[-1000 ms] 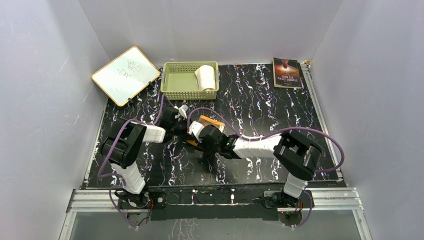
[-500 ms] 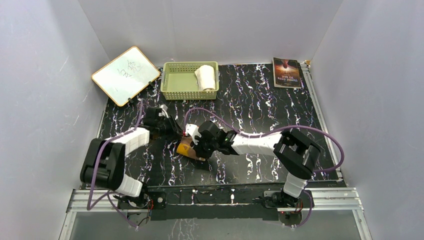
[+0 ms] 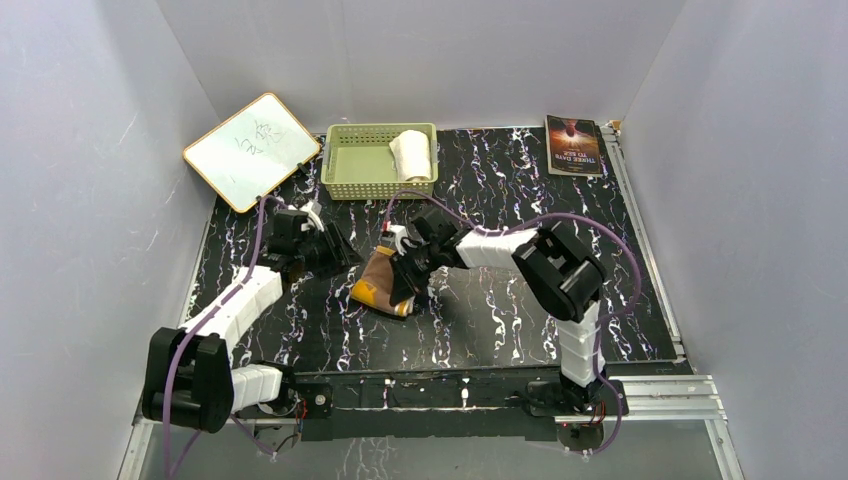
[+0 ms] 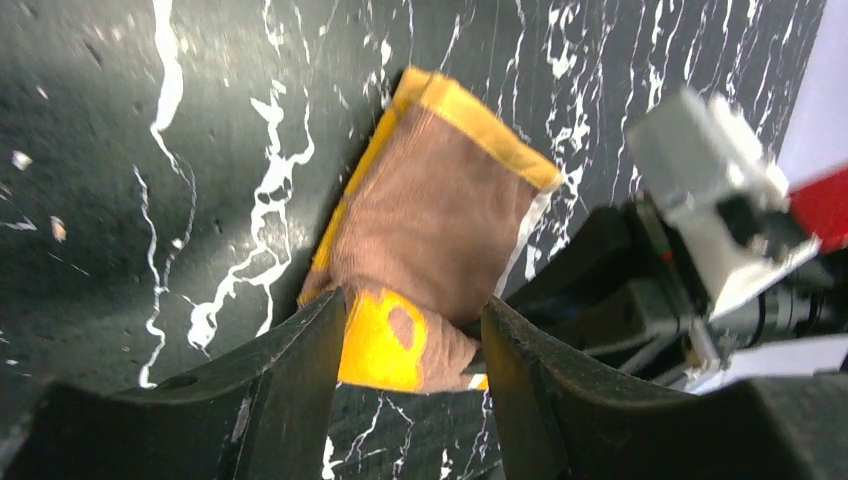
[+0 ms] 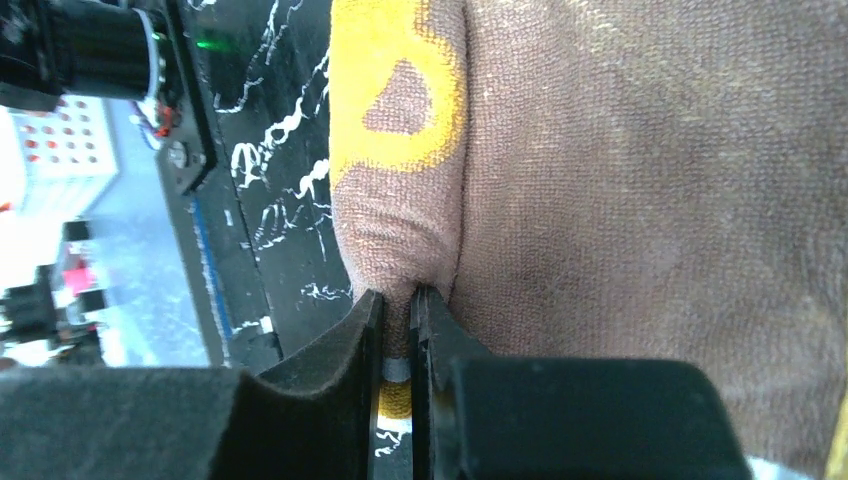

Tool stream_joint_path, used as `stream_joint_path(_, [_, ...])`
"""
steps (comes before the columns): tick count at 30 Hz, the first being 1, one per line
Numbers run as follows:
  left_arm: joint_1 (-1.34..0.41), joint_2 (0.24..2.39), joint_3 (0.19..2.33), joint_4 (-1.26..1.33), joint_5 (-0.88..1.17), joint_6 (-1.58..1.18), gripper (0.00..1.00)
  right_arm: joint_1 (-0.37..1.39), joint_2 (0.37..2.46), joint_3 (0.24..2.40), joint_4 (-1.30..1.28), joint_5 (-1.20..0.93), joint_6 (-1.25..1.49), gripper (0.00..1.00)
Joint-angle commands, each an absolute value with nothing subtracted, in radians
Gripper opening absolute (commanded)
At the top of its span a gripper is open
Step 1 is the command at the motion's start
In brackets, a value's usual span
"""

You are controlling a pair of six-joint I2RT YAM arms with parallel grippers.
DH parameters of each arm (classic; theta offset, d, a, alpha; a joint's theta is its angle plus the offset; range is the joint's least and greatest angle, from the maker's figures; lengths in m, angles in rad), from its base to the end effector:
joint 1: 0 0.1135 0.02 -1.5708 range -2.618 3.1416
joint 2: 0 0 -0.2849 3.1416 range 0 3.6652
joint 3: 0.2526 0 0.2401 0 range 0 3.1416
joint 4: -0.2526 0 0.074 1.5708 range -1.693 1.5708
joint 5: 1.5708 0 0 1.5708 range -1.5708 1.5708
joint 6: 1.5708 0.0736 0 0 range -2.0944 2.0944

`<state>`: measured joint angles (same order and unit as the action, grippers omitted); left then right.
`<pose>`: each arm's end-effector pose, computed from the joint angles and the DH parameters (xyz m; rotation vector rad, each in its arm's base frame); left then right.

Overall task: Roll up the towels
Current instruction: Roll the towel at the center of the board.

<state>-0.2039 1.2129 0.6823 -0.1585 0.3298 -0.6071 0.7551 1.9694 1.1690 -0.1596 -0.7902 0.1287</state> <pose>0.2517 -0.0764 0.2231 -0.2880 2.3248 -0.7918 0.2610 0.3175 0.1480 -1.1312 2.3786 1.3365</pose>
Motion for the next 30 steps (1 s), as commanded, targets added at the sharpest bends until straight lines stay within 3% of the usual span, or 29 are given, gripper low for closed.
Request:
stream_joint_path(1, [-0.2,1.191,0.603,-0.094,0.453,-0.671,0.51,0.707,2.075,1.242,-0.204,-0.932,0.206,0.05])
stream_joint_path(4, [-0.2,1.189,0.565,-0.017,0.521,-0.713,0.47,0.675,2.147,1.255,-0.207,-0.981,0.256,0.0])
stream_joint_path(13, [-0.199,1.227,0.543,0.055,0.607,-0.734,0.36,0.645,2.3,1.252,-0.229,-0.963,0.339,0.03])
stream_joint_path(27, [-0.201,1.491,0.462,0.32,0.619,-0.76,0.26,0.643,2.309,1.238,-0.243,-0.907,0.327,0.05])
stream_joint_path(30, [-0.201,1.531,0.457,0.329,0.589,-0.739,0.24,0.644,2.301,1.238,-0.261,-0.884,0.312,0.09])
